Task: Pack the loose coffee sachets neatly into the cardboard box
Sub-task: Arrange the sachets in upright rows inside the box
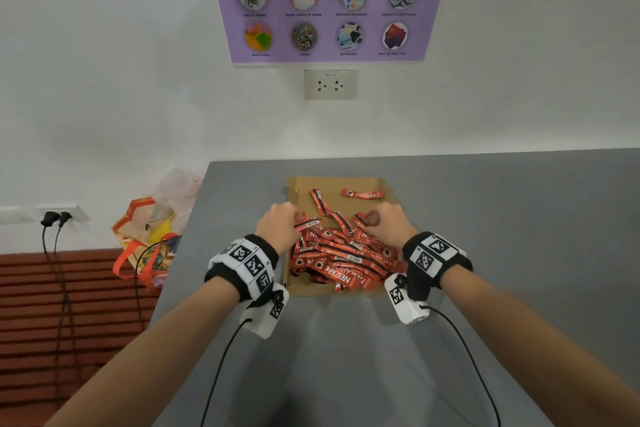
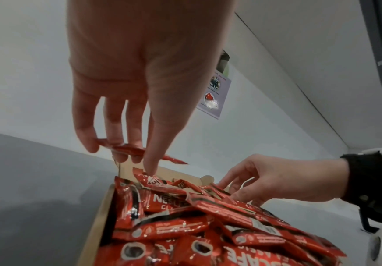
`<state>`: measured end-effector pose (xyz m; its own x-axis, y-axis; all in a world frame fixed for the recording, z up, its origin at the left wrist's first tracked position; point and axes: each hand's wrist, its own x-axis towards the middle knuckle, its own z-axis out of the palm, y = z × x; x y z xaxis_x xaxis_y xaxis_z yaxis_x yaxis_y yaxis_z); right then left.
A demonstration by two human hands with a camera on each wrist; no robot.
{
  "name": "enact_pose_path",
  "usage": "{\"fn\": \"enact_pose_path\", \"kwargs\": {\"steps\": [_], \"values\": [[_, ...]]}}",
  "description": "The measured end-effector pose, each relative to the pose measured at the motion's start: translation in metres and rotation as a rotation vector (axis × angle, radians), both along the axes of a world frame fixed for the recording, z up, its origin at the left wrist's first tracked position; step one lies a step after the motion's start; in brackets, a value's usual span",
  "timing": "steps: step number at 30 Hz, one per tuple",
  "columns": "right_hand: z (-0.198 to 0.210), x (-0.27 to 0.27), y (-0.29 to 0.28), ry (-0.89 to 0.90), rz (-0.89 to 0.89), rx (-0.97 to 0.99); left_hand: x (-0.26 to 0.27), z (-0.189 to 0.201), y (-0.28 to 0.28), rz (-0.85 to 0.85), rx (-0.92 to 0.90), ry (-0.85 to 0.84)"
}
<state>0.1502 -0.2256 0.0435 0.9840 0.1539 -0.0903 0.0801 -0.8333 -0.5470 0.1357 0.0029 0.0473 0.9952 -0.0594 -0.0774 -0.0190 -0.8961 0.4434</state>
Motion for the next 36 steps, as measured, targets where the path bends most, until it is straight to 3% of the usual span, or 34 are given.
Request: {"fn": "enact_pose_path", "kwargs": {"steps": [6, 14, 25, 32, 36], "values": [[0.008, 0.014, -0.006, -0.065, 0.023, 0.027, 0.013, 0.004, -0.013, -0.021, -0.069, 0.005], [0.006, 0.051, 0.002, 0.006, 0.132, -0.006, 0.053, 0.01, -0.038, -0.017, -0.179, 0.123], [-0.006, 0.089, 0.014, 0.061, 0.25, -0.114, 0.081, -0.009, -0.052, -0.054, -0.074, 0.091], [-0.002, 0.082, 0.007, 0.049, 0.244, -0.115, 0.082, -0.017, -0.047, -0.083, -0.048, 0.076], [0.005, 0.069, -0.003, 0.02, 0.271, -0.075, 0.073, -0.012, -0.042, -0.188, -0.062, 0.072]]}}
